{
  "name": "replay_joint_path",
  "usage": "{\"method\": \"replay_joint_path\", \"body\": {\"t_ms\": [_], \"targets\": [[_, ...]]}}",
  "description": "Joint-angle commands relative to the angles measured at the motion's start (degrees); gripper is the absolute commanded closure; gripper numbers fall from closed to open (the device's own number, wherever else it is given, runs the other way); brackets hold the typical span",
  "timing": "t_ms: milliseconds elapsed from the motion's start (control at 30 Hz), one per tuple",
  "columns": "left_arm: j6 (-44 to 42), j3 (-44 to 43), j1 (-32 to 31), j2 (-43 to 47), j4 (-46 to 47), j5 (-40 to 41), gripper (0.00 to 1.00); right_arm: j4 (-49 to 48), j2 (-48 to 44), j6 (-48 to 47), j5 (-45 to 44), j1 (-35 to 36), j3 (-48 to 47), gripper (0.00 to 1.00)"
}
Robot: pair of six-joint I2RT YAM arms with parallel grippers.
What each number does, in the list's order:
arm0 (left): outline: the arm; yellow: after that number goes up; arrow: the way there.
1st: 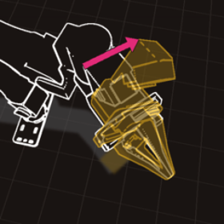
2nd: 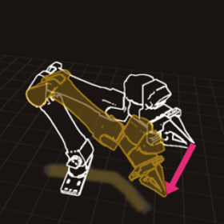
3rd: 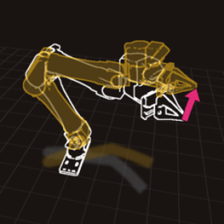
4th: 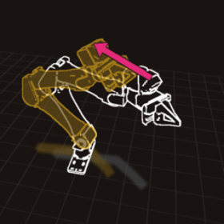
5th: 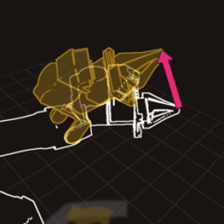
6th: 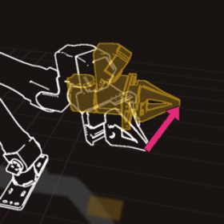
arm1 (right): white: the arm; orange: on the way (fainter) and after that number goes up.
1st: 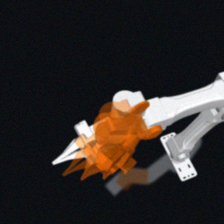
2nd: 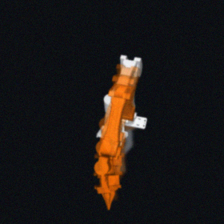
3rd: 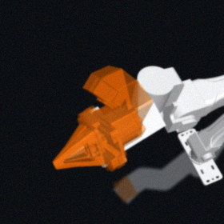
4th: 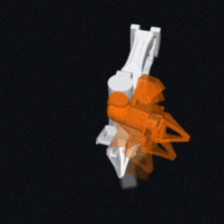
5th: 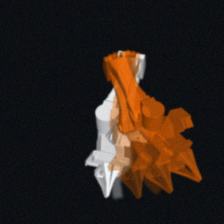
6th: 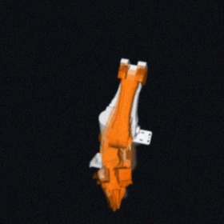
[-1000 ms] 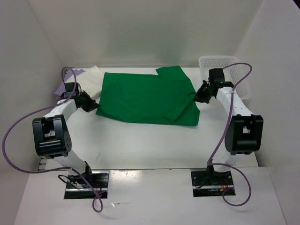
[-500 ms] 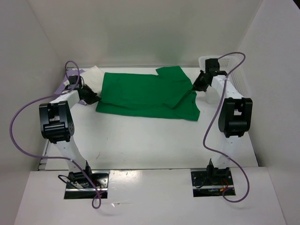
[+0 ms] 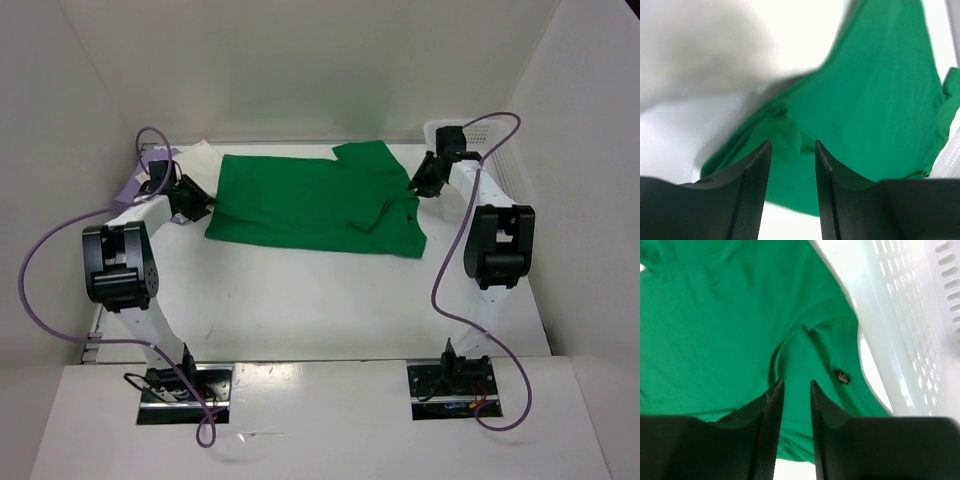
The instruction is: Fold and stack the t-shirts
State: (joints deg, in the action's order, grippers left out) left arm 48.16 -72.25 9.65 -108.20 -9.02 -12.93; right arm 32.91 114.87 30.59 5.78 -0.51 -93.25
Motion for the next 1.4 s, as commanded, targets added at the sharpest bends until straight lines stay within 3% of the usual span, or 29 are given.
{"method": "replay_joint_path", "body": {"t_ms": [0, 67, 133, 200, 400, 433, 600, 733, 800, 900, 1100, 1367], "targets": [[-0.43, 3.94, 0.11, 8.96, 2.68, 4.30, 0.52, -2.93, -8.60, -0.44, -0.33, -0.28, 1.22, 0.65], [-0.96, 8.95, 0.11, 13.36, 2.69, 5.01, 0.55, -3.55, -13.34, -0.44, 0.28, -0.28, 5.96, 0.64], [-2.01, 13.42, 0.63, 16.26, 2.69, 5.55, 0.60, -4.86, -18.33, 0.08, 0.81, -0.28, 12.54, 0.85], [-2.02, 16.34, 0.63, 17.58, 2.16, 5.02, 0.66, -5.65, -21.43, 0.88, 1.51, -0.28, 17.38, 1.00], [-2.55, 20.39, 3.27, 15.84, 3.22, 3.00, 0.64, -6.89, -28.64, 3.07, 2.13, -0.28, 33.99, 1.00], [-1.94, 20.39, 3.27, 15.13, 3.82, 3.00, 0.59, -7.59, -29.69, 3.77, 2.13, -0.28, 35.15, 0.97], [-0.88, 18.63, 3.80, 9.51, 5.76, 1.69, 0.58, -9.35, -31.72, 7.10, 1.61, -0.28, 40.77, 0.80], [0.44, 18.02, 3.80, 6.43, 9.27, 0.54, 0.58, -10.84, -32.34, 9.14, -1.37, -0.28, 44.03, 0.58], [1.14, 17.50, 3.80, 5.38, 9.80, -0.07, 0.58, -12.42, -31.64, 10.54, -2.26, -0.28, 45.70, 0.55], [1.67, 17.49, 3.80, 3.88, 10.33, -0.96, 0.62, -14.18, -29.62, 12.82, -2.79, -0.89, 46.32, 0.52], [2.19, 17.49, 3.80, 3.88, 10.33, -1.57, 0.81, -15.85, -26.90, 14.24, -5.78, -0.89, 45.53, 0.51], [2.20, 17.49, 3.80, 3.35, 10.33, -2.72, 0.88, -13.22, -31.37, 12.93, -6.91, -0.89, 42.28, 0.54]]}}
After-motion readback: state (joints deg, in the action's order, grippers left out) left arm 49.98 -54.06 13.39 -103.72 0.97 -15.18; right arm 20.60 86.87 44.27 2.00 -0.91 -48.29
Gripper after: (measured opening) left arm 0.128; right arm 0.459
